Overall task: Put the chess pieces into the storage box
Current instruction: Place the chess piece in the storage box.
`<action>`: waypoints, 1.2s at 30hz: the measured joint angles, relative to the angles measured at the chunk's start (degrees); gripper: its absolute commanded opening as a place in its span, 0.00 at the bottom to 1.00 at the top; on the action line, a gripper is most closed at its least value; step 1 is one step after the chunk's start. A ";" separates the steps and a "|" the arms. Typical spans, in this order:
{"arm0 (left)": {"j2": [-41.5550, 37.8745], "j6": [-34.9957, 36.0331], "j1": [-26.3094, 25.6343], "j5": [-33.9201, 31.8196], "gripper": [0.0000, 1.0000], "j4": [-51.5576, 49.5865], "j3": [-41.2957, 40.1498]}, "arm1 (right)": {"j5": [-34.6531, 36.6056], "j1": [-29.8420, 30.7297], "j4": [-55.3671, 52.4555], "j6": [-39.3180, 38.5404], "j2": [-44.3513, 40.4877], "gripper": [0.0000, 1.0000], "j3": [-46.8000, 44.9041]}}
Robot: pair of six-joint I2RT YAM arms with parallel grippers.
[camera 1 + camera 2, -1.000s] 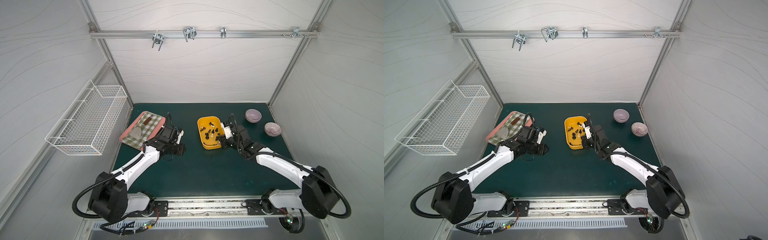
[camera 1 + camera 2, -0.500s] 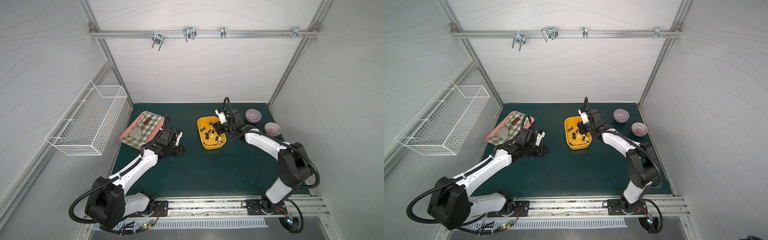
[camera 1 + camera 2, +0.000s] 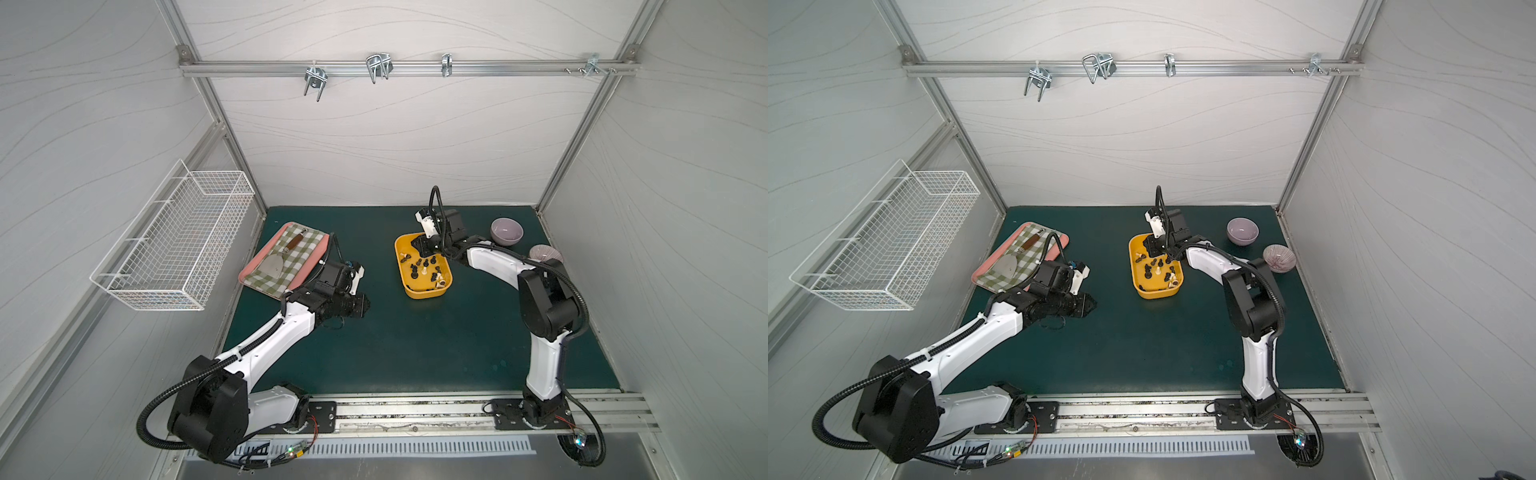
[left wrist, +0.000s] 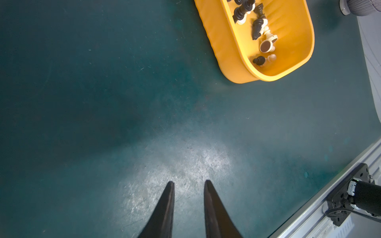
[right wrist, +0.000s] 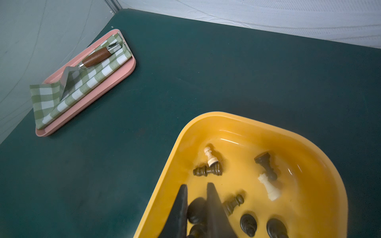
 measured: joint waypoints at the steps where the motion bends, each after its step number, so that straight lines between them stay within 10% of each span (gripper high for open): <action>1: 0.00 -0.04 0.00 0.07 0.27 -0.02 -0.07 | 0.02 0.00 -0.15 0.00 0.66 0.15 0.72; 36: -0.37 -1.25 0.00 0.72 0.27 1.53 -1.42 | 0.83 -1.51 -2.49 1.75 8.26 0.25 9.20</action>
